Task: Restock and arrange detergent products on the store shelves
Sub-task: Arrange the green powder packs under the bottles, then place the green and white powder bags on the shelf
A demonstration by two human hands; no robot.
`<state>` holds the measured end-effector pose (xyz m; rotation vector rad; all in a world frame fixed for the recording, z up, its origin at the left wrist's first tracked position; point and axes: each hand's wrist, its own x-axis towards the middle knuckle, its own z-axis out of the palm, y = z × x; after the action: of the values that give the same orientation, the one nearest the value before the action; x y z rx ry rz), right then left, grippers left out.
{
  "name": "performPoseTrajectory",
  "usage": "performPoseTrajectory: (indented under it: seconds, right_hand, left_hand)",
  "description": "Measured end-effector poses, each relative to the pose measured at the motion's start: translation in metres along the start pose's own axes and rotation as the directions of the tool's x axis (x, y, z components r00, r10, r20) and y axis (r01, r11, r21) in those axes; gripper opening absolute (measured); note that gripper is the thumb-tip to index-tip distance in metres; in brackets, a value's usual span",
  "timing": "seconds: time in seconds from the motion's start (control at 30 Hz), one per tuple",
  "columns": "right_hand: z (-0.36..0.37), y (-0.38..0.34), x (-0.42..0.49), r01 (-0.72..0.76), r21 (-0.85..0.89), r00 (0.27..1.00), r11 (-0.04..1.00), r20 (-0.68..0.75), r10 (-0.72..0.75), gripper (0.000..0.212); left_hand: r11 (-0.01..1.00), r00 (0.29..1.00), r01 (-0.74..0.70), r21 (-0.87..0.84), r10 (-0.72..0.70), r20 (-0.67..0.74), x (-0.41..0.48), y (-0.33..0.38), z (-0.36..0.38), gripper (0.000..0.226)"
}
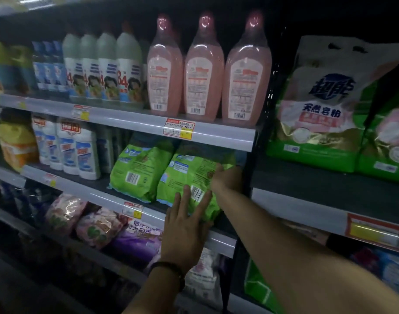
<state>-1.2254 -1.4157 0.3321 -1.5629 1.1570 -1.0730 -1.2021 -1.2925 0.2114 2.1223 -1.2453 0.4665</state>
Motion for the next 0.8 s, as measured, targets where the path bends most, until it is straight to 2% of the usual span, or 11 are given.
performPoseTrajectory:
  seconds: [0.07, 0.1, 0.17, 0.23, 0.37, 0.43, 0.5, 0.57, 0.63, 0.67, 0.8]
  right_hand:
    - [-0.004, 0.021, -0.013, 0.105, -0.231, 0.993, 0.967, -0.021, -0.113, 0.056]
    - [-0.005, 0.029, -0.022, 0.161, -0.288, 0.985, 0.944, -0.018, -0.173, 0.063]
    - [-0.005, 0.042, -0.038, 0.229, -0.315, 0.971, 0.921, 0.014, -0.237, 0.079]
    - [-0.009, 0.050, -0.051, 0.269, -0.311, 0.963, 0.912, 0.101, -0.249, 0.085]
    - [-0.056, 0.057, -0.075, 0.360, -0.236, 0.897, 0.903, 0.355, -0.265, 0.073]
    - [-0.093, 0.060, -0.091, 0.367, -0.140, 0.843, 0.920, 0.467, -0.266, 0.069]
    - [-0.132, 0.070, -0.107, 0.329, -0.021, 0.812, 0.944, 0.516, -0.271, 0.070]
    - [-0.170, 0.084, -0.116, 0.314, -0.013, 0.835, 0.949, 0.479, -0.270, 0.066]
    - [-0.205, 0.104, -0.118, 0.278, -0.031, 0.874, 0.960, 0.422, -0.240, 0.052]
    - [-0.222, 0.116, -0.119, 0.240, -0.044, 0.888, 0.970, 0.414, -0.201, 0.046]
    - [-0.288, 0.162, -0.121, 0.113, -0.094, 0.937, 0.989, 0.340, -0.075, 0.032]
  left_hand:
    - [0.999, 1.000, 0.024, 0.048, -0.025, 0.017, -0.006, 0.001, 0.008, 0.066]
    - [0.997, 0.999, 0.044, 0.060, -0.045, 0.023, -0.007, 0.003, 0.006, 0.065]
    - [0.995, 0.995, 0.065, 0.074, -0.070, 0.065, -0.006, 0.007, 0.001, 0.072]
    - [0.993, 0.987, 0.091, 0.070, -0.099, 0.123, -0.006, 0.012, -0.007, 0.080]
    - [0.996, 0.953, 0.077, 0.054, -0.089, 0.290, 0.005, 0.008, -0.009, 0.086]
    - [0.988, 0.937, 0.141, -0.060, -0.114, 0.331, 0.007, 0.019, -0.016, 0.090]
    - [0.959, 0.927, 0.242, -0.146, -0.184, 0.326, 0.000, 0.040, -0.025, 0.085]
    - [0.948, 0.959, 0.240, -0.208, -0.199, 0.202, -0.017, 0.066, -0.027, 0.071]
    - [0.964, 0.987, 0.161, -0.213, -0.154, 0.048, -0.041, 0.088, -0.016, 0.057]
    - [0.969, 0.992, 0.125, -0.212, -0.123, 0.024, -0.053, 0.098, -0.007, 0.054]
    - [0.985, 0.985, -0.001, -0.175, 0.032, 0.171, -0.091, 0.131, 0.026, 0.059]
